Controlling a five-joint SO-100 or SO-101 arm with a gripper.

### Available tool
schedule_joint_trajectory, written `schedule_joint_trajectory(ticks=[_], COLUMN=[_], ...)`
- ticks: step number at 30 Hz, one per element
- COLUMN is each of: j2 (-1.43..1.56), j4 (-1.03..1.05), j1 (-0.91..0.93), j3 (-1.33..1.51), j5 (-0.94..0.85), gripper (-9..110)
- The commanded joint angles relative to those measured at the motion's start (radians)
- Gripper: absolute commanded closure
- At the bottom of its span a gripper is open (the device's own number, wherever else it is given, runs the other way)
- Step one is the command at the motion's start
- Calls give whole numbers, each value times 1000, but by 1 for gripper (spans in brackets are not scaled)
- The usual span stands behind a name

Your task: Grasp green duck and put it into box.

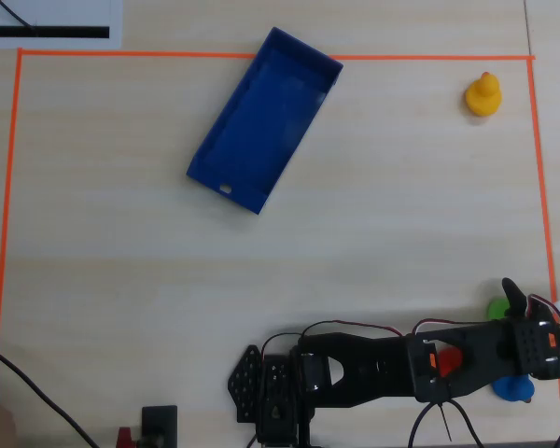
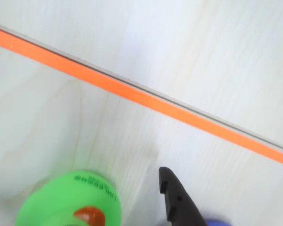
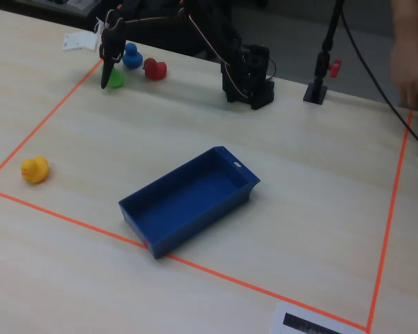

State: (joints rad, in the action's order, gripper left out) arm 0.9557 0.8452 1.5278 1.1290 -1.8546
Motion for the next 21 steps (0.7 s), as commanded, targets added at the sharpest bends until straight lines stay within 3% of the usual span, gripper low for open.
schedule_joint_trajectory(ticks=[1,21], j2=[2,138], j4=[-29,-32], j1=[17,43], j3=[-67,137], j5=[-12,-28], gripper=[50,51])
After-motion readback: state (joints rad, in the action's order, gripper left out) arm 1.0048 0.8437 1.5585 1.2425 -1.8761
